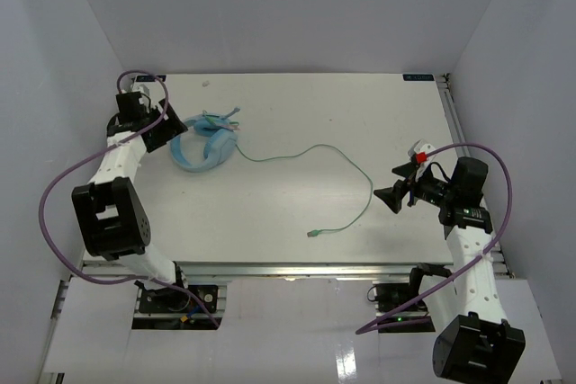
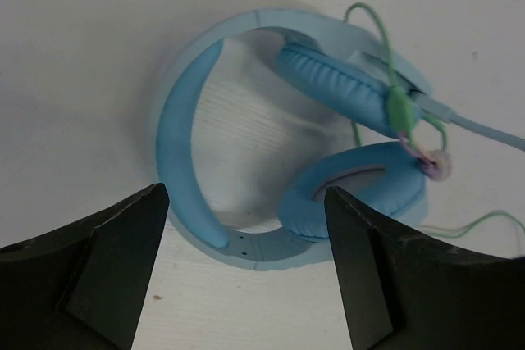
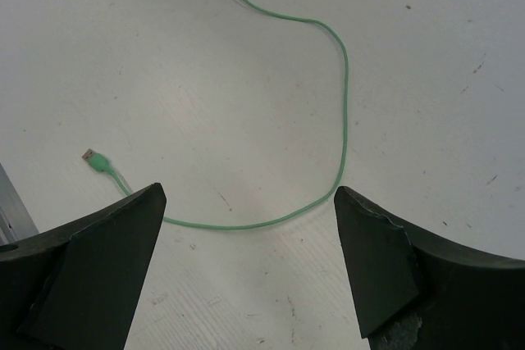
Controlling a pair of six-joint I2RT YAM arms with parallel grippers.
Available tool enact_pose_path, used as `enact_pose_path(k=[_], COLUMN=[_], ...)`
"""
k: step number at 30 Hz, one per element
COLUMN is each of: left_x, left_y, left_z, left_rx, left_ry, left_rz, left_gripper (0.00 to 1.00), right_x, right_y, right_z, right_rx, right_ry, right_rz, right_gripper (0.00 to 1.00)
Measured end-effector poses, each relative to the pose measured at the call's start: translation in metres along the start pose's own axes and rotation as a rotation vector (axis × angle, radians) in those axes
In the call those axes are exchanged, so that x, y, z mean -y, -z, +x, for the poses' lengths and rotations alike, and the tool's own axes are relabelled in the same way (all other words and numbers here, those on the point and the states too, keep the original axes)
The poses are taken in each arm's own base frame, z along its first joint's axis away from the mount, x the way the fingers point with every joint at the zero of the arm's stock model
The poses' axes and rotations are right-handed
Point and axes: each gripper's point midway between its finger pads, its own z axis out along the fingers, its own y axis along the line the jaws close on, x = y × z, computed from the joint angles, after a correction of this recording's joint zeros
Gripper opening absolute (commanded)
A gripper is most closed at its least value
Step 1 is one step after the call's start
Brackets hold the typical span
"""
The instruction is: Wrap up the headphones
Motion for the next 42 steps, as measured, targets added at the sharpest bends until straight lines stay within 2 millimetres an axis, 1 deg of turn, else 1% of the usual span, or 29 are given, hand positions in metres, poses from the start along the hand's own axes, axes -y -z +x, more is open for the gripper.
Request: enact_pose_path(k=[4, 7, 11, 15, 18, 21, 27, 31, 33, 35, 37, 41, 42], left_x=[-0.028, -0.045, -0.06, -0.067, -0.071, -0.072, -0.07, -0.064, -0.063, -0.064, -0.064, -0.059, -0.057], left_y=[-0.026, -0.039, -0.052, -0.063, -0.071, -0.082, -0.098, -0.109, -0.11, -0.111, -0.11, -0.105, -0.103], left_z=[0.018, 0.035, 0.053, 0.061, 0.063, 0.056, 0.044, 0.038, 0.037, 0.036, 0.036, 0.04, 0.042], left_rx=[-0.094, -0.157, -0.215, -0.238, -0.249, -0.238, -0.207, -0.18, -0.174, -0.17, -0.165, -0.166, -0.169], left_ry=[-0.008, -0.036, -0.073, -0.098, -0.125, -0.152, -0.212, -0.262, -0.281, -0.293, -0.294, -0.271, -0.262], left_rz=[-0.107, -0.157, -0.186, -0.19, -0.193, -0.198, -0.211, -0.22, -0.225, -0.23, -0.23, -0.208, -0.199], left_gripper=[0.88, 0.88, 0.85, 0.81, 0.72, 0.64, 0.56, 0.4, 0.28, 0.21, 0.1, 0.0, 0.0], right_x=[-0.001, -0.001, -0.001, -0.001, -0.001, -0.001, 0.0, 0.0, 0.001, 0.001, 0.001, 0.001, 0.001], right_y=[0.0, -0.001, -0.001, -0.001, -0.001, -0.001, -0.001, -0.001, -0.001, -0.002, -0.002, -0.002, -0.002], right_z=[0.001, 0.002, 0.002, 0.002, 0.002, 0.003, 0.004, 0.004, 0.005, 0.005, 0.006, 0.006, 0.006], right_rx=[-0.001, -0.005, -0.004, -0.004, -0.004, -0.005, -0.008, -0.008, -0.01, -0.012, -0.014, -0.014, -0.013], right_ry=[-0.002, -0.008, -0.007, -0.004, -0.001, 0.002, 0.0, -0.001, -0.004, -0.006, -0.009, -0.01, -0.009], right_rz=[-0.007, -0.01, -0.012, -0.012, -0.012, -0.012, -0.012, -0.011, -0.011, -0.01, -0.011, -0.013, -0.014], right_gripper=[0.9, 0.9, 0.9, 0.9, 0.9, 0.9, 0.9, 0.9, 0.9, 0.9, 0.9, 0.9, 0.9])
